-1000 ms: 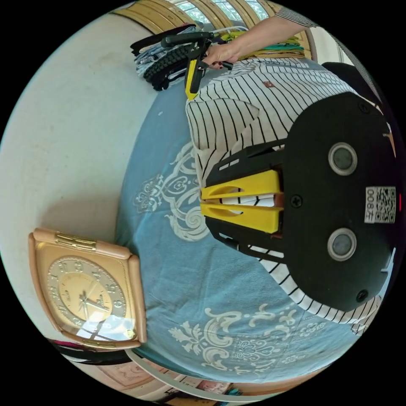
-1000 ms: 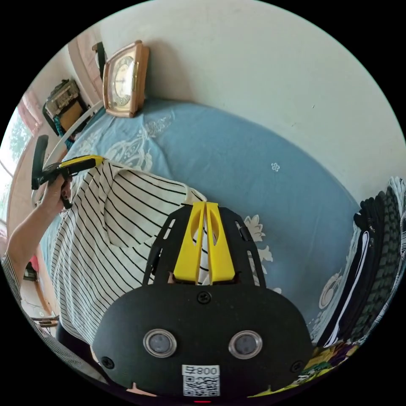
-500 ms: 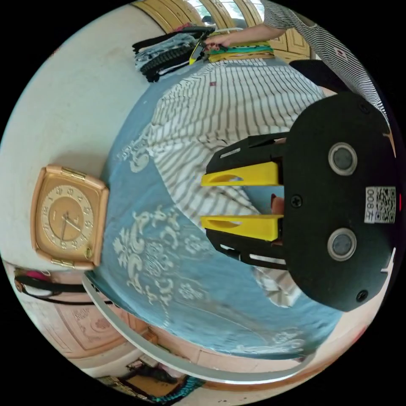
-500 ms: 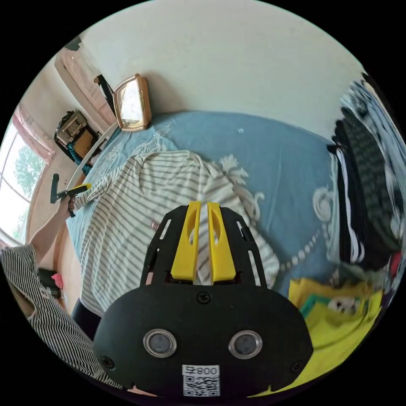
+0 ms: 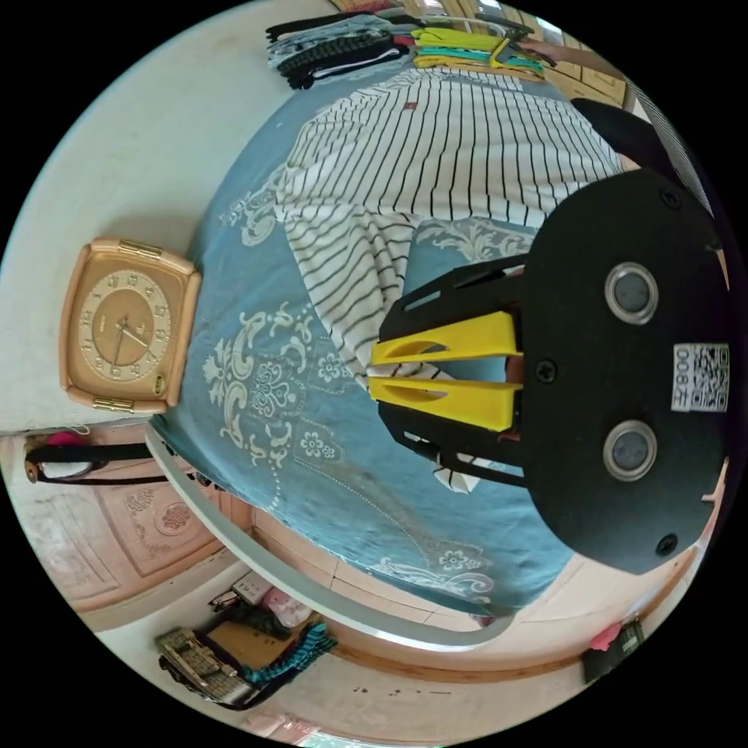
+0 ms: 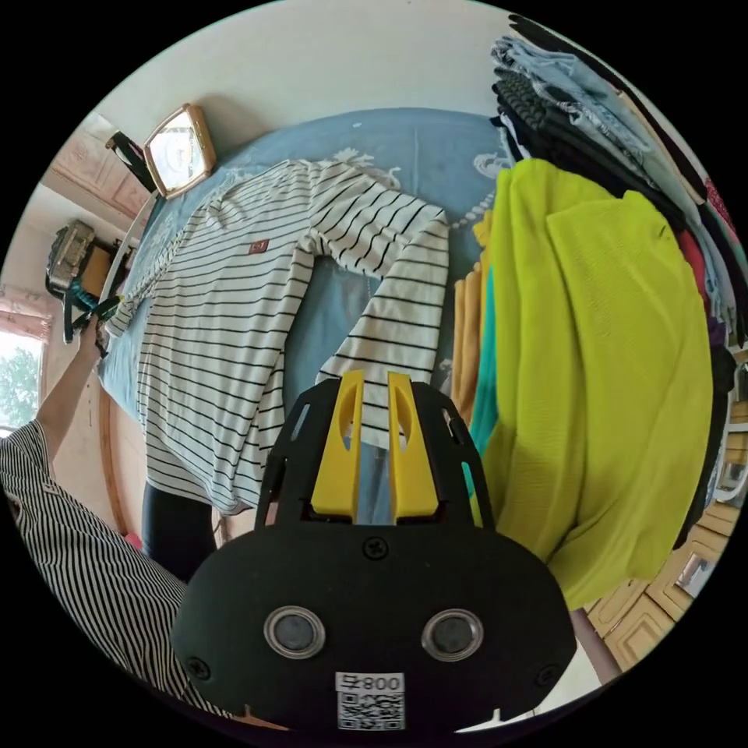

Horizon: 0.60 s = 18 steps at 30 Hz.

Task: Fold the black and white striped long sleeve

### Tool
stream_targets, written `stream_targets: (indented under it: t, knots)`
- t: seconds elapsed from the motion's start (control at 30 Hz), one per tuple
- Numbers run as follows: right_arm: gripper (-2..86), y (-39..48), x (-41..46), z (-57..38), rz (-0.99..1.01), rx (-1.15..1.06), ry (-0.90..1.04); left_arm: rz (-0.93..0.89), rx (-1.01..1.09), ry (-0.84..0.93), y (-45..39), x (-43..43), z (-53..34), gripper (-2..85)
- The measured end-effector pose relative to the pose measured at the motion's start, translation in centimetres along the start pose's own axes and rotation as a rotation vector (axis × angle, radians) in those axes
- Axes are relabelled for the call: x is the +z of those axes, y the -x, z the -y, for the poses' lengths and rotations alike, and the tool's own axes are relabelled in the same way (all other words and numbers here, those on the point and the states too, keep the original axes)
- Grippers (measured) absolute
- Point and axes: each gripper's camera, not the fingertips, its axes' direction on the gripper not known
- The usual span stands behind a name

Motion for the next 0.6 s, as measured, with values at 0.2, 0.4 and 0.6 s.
stream_targets:
  t: [0.2, 0.4, 0.6]
  knots:
    - [6.4, 3.5, 3.0, -2.4, -0.008, -0.153, 0.042, -0.213, -0.024, -0.04, -0.7, -2.7, -7.0, 1.9]
    - [3.7, 4.5, 5.2, -4.7, -0.073, -0.218, 0.084, -0.343, 0.019, 0.102, -3.0, -2.2, -14.6, 0.7]
    - [2.7, 2.8, -3.7, -3.0, -0.079, -0.302, -0.003, -0.389, 0.041, 0.074, -2.9, -4.6, -18.0, 0.3]
